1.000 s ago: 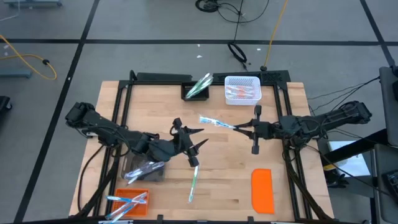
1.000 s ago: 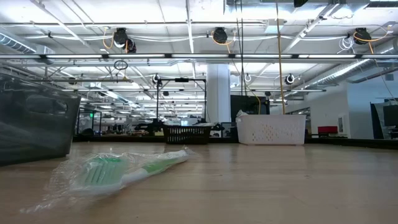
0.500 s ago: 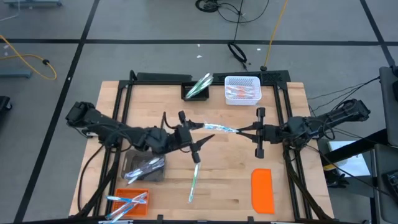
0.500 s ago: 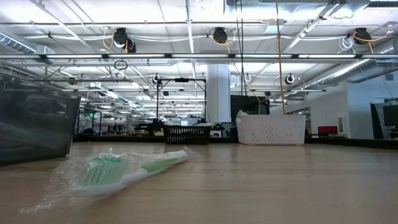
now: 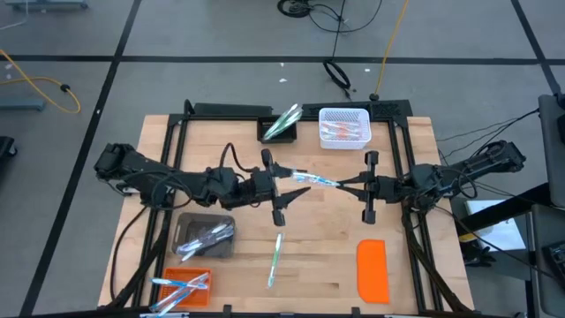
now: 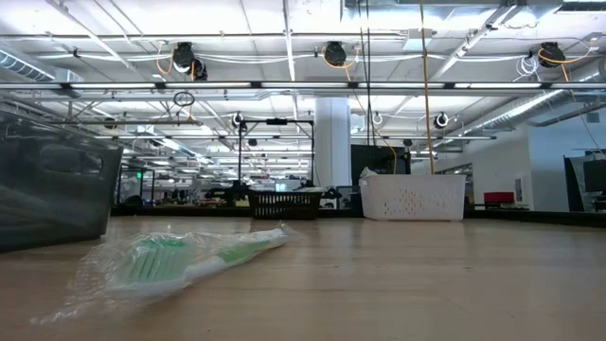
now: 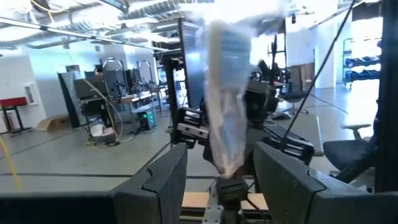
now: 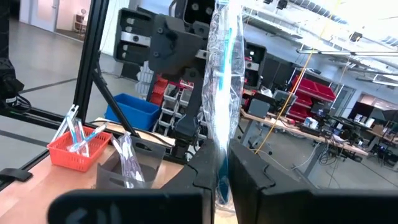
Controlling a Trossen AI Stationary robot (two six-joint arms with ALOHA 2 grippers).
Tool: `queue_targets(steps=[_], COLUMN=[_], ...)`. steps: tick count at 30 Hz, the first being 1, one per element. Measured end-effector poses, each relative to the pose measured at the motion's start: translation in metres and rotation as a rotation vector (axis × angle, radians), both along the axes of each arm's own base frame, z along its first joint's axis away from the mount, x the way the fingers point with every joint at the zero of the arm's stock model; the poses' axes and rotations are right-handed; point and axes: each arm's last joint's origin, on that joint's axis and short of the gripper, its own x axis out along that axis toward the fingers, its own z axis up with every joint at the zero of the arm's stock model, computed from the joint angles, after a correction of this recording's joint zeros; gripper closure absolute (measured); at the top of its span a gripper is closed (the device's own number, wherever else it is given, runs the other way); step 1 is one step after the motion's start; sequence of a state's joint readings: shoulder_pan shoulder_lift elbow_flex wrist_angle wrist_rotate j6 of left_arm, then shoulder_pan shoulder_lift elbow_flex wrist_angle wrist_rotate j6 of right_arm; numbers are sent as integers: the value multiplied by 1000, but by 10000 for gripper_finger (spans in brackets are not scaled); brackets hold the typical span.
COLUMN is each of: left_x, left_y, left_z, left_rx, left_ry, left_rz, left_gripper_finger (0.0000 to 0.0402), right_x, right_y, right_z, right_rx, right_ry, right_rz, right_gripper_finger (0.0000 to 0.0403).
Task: Pick & Place Toothbrushes
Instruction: Put the blue toothbrush into the orange bin
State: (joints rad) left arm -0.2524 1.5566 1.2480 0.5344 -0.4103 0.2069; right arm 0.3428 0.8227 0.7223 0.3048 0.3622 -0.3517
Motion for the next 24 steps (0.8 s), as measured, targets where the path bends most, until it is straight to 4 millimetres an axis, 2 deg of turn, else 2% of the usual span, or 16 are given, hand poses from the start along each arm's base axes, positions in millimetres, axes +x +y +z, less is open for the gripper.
queue_targets(steps=[11,18,24], left_x=[2,2,12], left_y=[9,12,15], left_z=[5,8,0], left_rx=[-7,-12,-17], left_ry=[-59,-98,-139], left_rz=[-115,-108,-95], left_gripper_finger=[213,213,213], right_x=[0,0,0], right_y=[0,0,0], right_z=[0,0,0], right_rx=[-6,-6,-5], right_ry=[1,2,3], right_rz=[0,0,0], right_gripper_finger=[388,388,388])
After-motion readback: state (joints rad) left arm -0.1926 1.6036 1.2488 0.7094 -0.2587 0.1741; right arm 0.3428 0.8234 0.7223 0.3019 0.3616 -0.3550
